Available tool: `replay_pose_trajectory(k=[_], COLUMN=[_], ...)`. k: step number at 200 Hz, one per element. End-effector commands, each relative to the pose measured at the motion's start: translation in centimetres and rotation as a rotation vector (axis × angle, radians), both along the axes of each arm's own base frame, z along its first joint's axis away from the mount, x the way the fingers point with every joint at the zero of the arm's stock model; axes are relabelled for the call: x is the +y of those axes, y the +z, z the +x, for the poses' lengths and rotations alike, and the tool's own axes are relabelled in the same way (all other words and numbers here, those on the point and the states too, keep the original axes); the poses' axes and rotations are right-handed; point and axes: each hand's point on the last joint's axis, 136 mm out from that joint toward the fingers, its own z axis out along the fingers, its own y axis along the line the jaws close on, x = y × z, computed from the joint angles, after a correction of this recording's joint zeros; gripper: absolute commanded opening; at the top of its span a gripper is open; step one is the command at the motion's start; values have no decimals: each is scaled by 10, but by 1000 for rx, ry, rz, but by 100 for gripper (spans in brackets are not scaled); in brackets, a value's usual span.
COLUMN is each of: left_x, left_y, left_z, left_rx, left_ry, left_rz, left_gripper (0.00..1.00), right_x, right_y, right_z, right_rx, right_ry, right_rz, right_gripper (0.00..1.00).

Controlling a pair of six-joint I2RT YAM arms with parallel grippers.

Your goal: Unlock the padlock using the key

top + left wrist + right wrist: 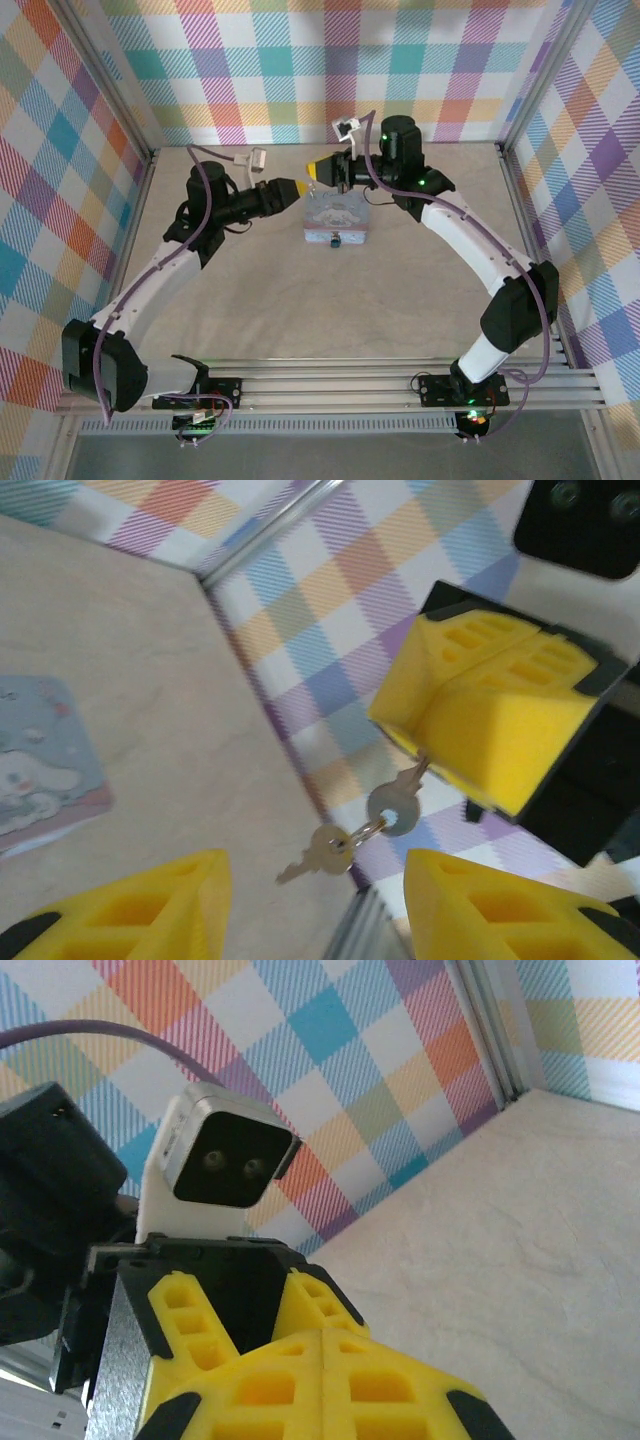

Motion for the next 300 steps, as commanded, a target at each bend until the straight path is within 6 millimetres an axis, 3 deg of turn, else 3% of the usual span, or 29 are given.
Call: replay_pose_trajectory(k=[1,60,160,213,300], left_x=[-2,-9,-16,-18,-22], left_y=[43,50,30,33,36], left_z=[-9,1,11,15,23], left_rx=[-58,-16,74,84,116], left_ry=[-60,-102,-113,-114,-128], left_rz=[-148,-270,-243,-264,-350], left_gripper=[48,45,51,42,41], right_x=[-4,-5,-4,-3,-4], right_y=[33,30,30,25,11], right_z=[-11,-19,-7,4,8], right_rx=[-78,-43,-8,22,73], right_ry=[74,116,72,36,6], right_rz=[100,141,209,228,243], right_gripper=[0,0,0,0,0])
